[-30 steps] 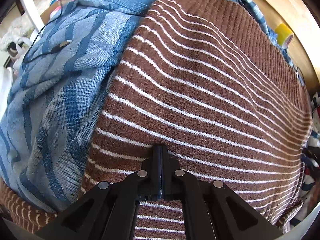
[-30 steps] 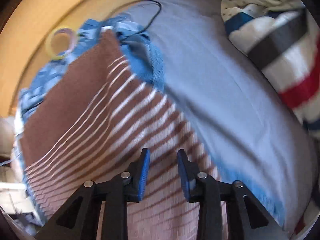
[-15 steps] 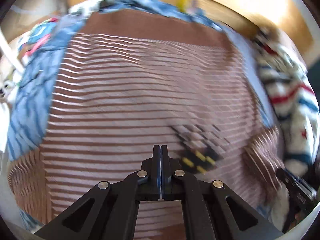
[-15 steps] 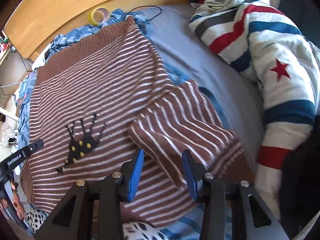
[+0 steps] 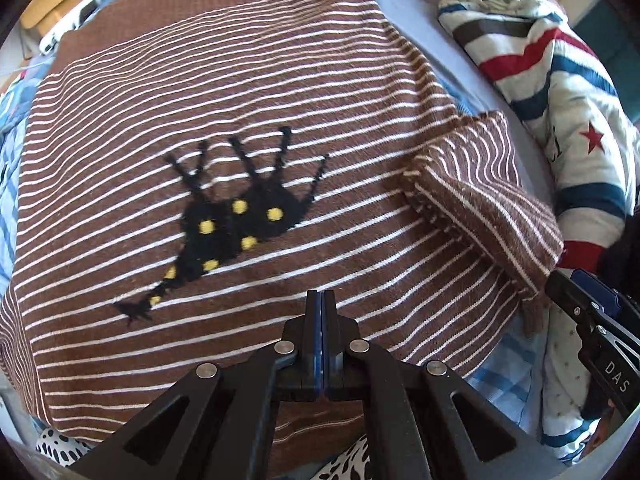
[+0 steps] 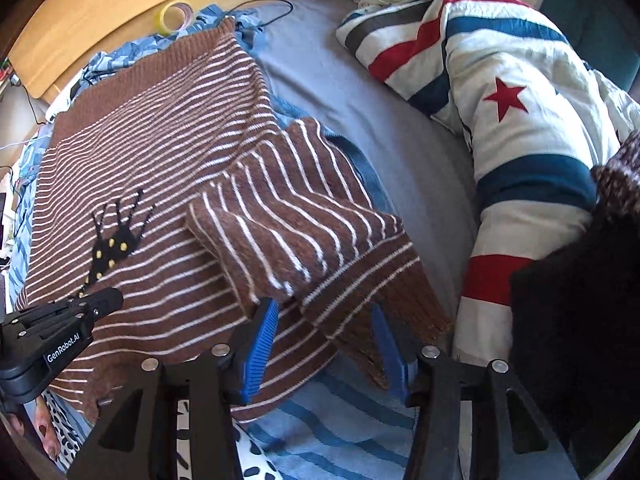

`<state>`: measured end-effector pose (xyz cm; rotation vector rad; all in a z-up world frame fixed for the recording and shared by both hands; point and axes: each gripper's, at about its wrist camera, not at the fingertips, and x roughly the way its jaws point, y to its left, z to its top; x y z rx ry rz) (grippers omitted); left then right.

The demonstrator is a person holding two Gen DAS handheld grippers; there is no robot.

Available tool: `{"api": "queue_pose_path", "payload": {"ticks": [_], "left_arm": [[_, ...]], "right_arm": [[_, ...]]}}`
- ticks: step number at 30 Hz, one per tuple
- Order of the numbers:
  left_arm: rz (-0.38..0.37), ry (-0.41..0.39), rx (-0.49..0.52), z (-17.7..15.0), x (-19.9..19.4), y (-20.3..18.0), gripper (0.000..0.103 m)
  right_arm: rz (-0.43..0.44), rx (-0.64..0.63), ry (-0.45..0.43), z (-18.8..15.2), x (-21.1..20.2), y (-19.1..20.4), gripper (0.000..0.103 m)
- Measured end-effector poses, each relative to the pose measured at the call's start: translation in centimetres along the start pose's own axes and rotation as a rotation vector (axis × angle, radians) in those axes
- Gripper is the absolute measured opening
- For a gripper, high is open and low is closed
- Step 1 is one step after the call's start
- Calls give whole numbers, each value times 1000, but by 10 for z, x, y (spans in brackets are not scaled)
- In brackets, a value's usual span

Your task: Fold clothes

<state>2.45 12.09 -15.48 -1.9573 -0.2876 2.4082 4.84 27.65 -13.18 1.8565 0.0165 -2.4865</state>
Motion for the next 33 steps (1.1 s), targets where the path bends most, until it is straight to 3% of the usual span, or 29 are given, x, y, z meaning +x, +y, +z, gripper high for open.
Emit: {"api": "queue_pose_path", "payload": {"ticks": [3, 14, 20, 22, 26, 27, 28, 30, 33], "left_arm": [[44, 0, 32, 2, 3, -7, 2], [51, 55, 87, 7, 31, -29, 2], [59, 76, 112, 11, 41, -36, 2], [-16, 92, 52, 16, 37, -26, 2], [-305, 120, -251, 28, 27, 21, 5], [-362, 112, -340, 30, 24, 34, 16], [-407, 96, -407, 31, 21, 44, 33], [-474, 75, -443, 38, 17, 50, 52], [-555, 89, -442, 58, 23, 36, 52]], "right_arm": [[11, 3, 13, 2, 8, -3, 53], [-1, -58, 37, 9, 31, 0, 57], [38, -33, 71, 7, 37, -7, 57], [45, -28, 67, 7, 32, -11, 57], [6, -57, 28, 7, 13, -17, 65], [2, -71, 22, 6, 9, -18, 66], [7, -85, 16, 5, 5, -17, 66], [21, -110, 5, 2, -2, -16, 68], [90, -115, -5, 2, -8, -13, 78]]}}
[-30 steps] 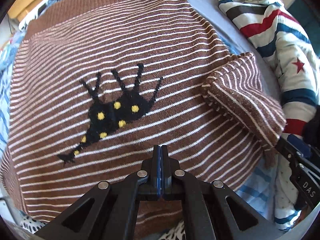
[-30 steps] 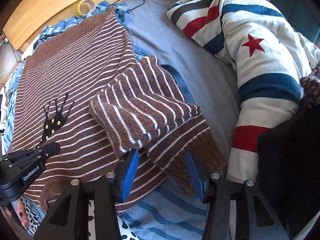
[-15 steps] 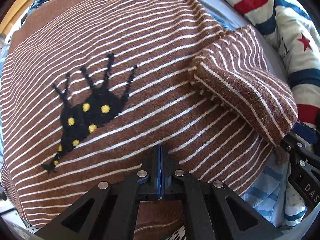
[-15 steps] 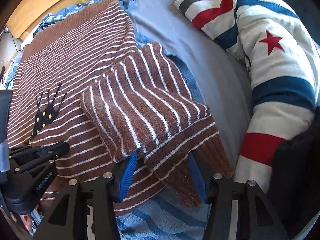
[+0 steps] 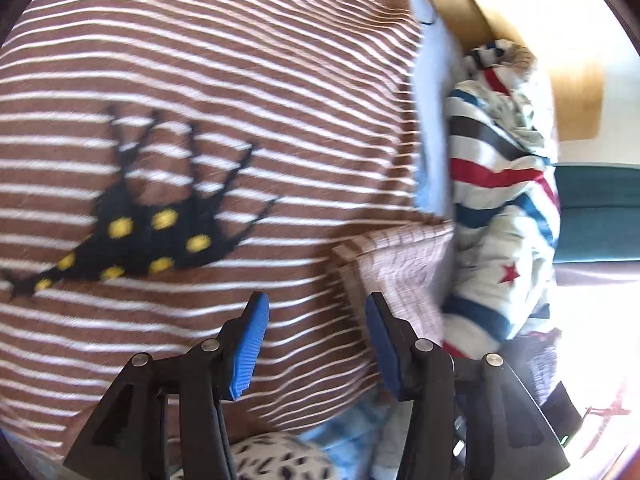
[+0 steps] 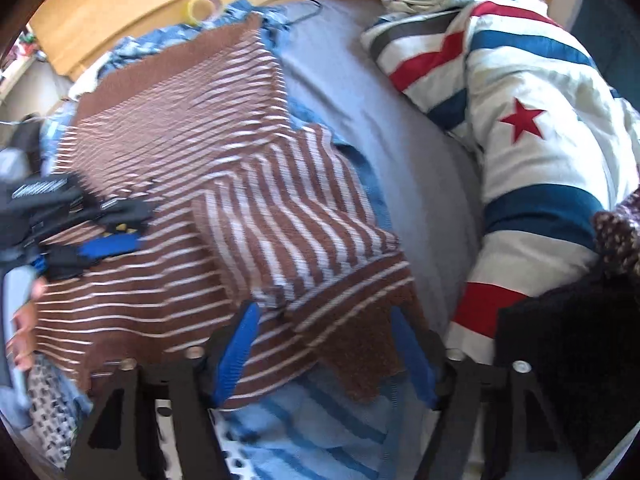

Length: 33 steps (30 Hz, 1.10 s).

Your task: Fold clothes

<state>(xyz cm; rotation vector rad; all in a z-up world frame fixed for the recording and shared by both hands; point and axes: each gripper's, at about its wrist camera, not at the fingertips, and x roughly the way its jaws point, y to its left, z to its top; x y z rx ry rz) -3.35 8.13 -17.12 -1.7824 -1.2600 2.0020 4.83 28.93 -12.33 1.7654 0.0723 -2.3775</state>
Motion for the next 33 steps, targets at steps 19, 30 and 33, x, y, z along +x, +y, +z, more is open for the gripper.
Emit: {"api": "queue_pose_path", "payload": {"ticks": [19, 30, 33], "left_arm": [[20, -202, 175, -19, -113, -15, 15], [87, -90, -198, -36, -116, 126, 49], [123, -91, -110, -48, -125, 100, 69]], "right_arm": [[-84, -54, -42, -35, -43, 28, 82], [-110, -285, -11, -17, -8, 90, 82], [-111, -295, 41, -8, 14, 88, 79]]}}
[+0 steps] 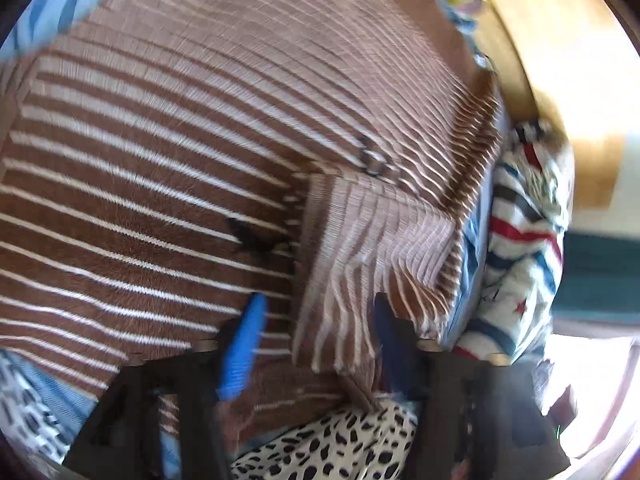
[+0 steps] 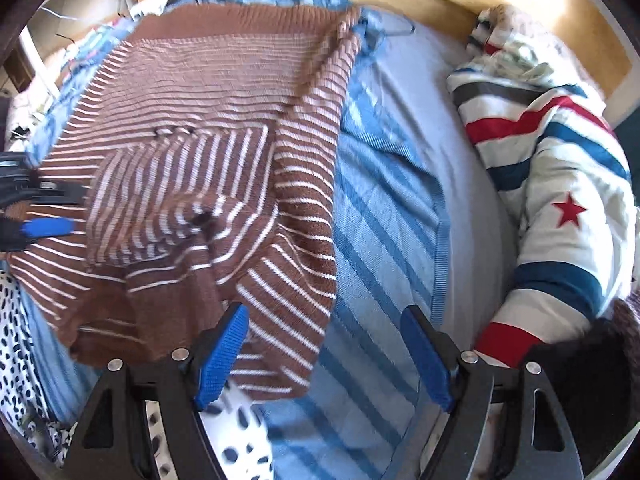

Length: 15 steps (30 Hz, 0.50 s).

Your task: Fold clothes

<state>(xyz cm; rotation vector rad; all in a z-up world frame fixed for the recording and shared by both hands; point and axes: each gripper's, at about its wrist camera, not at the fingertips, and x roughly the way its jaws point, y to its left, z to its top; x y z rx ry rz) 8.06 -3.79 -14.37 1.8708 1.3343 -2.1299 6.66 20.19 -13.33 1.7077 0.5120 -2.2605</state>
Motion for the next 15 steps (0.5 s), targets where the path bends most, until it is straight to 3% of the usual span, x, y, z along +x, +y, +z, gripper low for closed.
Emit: {"api": "queue_pose_path", "payload": {"ticks": [3, 6, 9, 11, 12, 15], "left_arm": [[17, 104, 83, -19, 21, -22, 69], [65, 117, 103, -36, 46, -29, 67], [74, 91, 150, -42, 61, -42, 45], [79, 55, 151, -40, 63, -46, 30], [76, 45, 144, -36, 62, -45, 10], [15, 28, 111, -23, 51, -41, 7]], "right_arm": [[75, -18, 53, 2, 19, 4, 75], [80, -109, 83, -3, 27, 20, 75], [33, -166, 100, -10, 32, 27, 76], [71, -118, 107, -10, 34, 18, 76], [73, -100, 114, -10, 35, 14, 76], [86, -92, 126, -8, 39, 12, 76]]}}
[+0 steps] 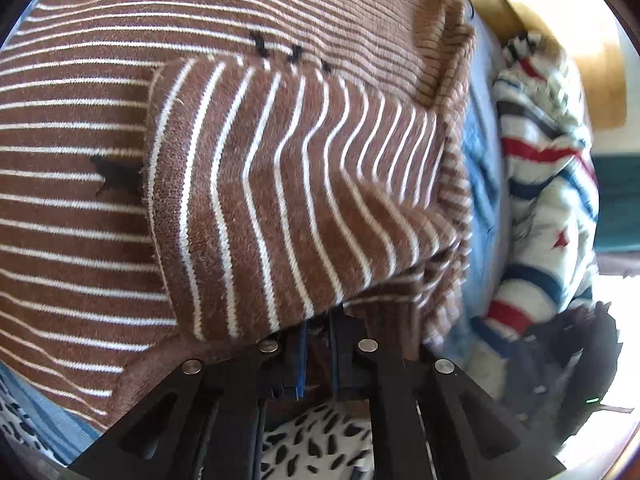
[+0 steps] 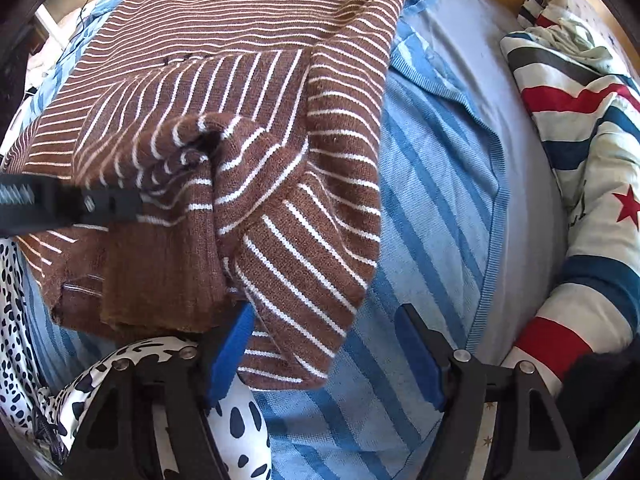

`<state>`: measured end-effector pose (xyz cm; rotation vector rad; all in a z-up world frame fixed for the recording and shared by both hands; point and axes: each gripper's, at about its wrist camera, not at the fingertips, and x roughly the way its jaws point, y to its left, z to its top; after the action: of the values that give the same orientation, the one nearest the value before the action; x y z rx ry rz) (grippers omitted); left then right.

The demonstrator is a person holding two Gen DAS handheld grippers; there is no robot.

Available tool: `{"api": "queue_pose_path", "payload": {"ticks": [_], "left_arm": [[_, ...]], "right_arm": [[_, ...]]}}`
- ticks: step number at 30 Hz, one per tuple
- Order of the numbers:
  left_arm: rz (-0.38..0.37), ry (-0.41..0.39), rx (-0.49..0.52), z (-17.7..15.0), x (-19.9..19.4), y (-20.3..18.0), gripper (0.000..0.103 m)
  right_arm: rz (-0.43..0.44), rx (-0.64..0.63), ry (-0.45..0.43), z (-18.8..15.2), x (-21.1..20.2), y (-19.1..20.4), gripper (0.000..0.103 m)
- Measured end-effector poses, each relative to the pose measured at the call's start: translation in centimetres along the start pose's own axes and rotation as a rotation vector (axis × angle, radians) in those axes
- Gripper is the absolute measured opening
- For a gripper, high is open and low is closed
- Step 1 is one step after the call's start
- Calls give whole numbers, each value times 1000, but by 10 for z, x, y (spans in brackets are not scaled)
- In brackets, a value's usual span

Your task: Fold clothes

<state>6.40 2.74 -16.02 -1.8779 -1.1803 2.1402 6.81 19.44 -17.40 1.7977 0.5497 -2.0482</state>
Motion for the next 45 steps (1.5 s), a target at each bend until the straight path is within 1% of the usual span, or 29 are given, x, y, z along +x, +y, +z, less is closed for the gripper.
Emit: {"api": "queue_pose_path", "payload": {"ticks": [2, 4, 7, 8, 9, 10, 11, 13, 14, 17, 19, 20, 21, 23, 24, 26, 28, 29, 30, 32, 34, 35, 36, 37, 38, 39, 41, 43, 45], "left_arm": [[-25, -40, 11, 5, -16, -1, 7], [-26, -90, 46, 8, -36, -5, 7], [12, -163, 75, 9, -60, -12, 7], [53, -185, 82, 14, -63, -16, 7], [102, -207, 88, 20, -63, -20, 7], [154, -221, 88, 22, -68, -18, 7], [191, -229, 94, 23, -79, -10, 7], [269, -235, 67, 24, -84, 5, 7], [305, -235, 54, 23, -84, 11, 7], [421, -237, 47, 17, -82, 29, 7], [461, -219, 46, 16, -72, 36, 7], [471, -206, 43, 15, -66, 39, 7], [491, -198, 39, 16, -62, 41, 7], [525, -180, 28, 18, -54, 47, 7], [526, -153, 16, 19, -50, 52, 9], [512, -89, -20, 21, -46, 62, 24], [461, -31, -70, 21, -44, 73, 58], [435, -22, -82, 21, -43, 77, 62], [420, -17, -73, 21, -42, 80, 63], [427, -7, -74, 19, -39, 85, 63], [433, -7, -64, 17, -37, 89, 63], [433, -18, -55, 17, -37, 89, 63], [425, -42, -42, 16, -39, 90, 56], [417, -63, -33, 14, -41, 91, 23], [411, -69, -31, 12, -44, 92, 7], [389, -68, -28, 12, -48, 92, 8], [318, -59, -10, 16, -58, 88, 8], [212, -41, 18, 22, -69, 80, 8], [108, -12, 17, 29, -73, 77, 8]], "right_arm": [[22, -14, -2, 3, 1, 7, 76], [40, -39, -2, 6, 2, 19, 77], [-27, -62, -1, 13, 8, 32, 79], [-66, -63, 3, 15, 11, 34, 72], [-139, -53, 13, 17, 15, 32, 56], [-201, -36, 19, 18, 18, 28, 45], [-215, 16, 7, 18, 16, 19, 36], [-192, 167, -18, 13, 5, -7, 27], [-204, 229, -30, 8, -1, -19, 25], [-228, 396, -49, -10, -12, -54, 26], [-213, 482, -20, -25, -4, -74, 29], [-191, 516, -4, -31, 2, -82, 38], [-178, 544, 15, -37, 8, -89, 52], [-166, 558, 40, -43, 10, -93, 62], [-157, 548, 47, -46, 6, -91, 63], [-155, 492, 40, -47, -9, -82, 66], [-162, 427, 18, -45, -26, -70, 67], [-174, 387, -13, -41, -34, -63, 68], [-190, 331, -40, -34, -39, -54, 74], [-231, 224, -68, -21, -39, -37, 83], [-281, 132, -36, -8, -20, -22, 81], [-293, 107, -18, -2, -10, -19, 73], [-309, 99, -7, 1, -3, -19, 61], [-324, 91, 5, 5, 5, -19, 50], [-342, 91, 10, 8, 10, -21, 27], [-366, 125, -8, 7, 6, -29, 23], [-402, 206, -43, 3, 0, -39, 23], [-436, 302, -59, -8, -14, -69, 24], [-374, 381, -57, -12, -14, -89, 27]]}}
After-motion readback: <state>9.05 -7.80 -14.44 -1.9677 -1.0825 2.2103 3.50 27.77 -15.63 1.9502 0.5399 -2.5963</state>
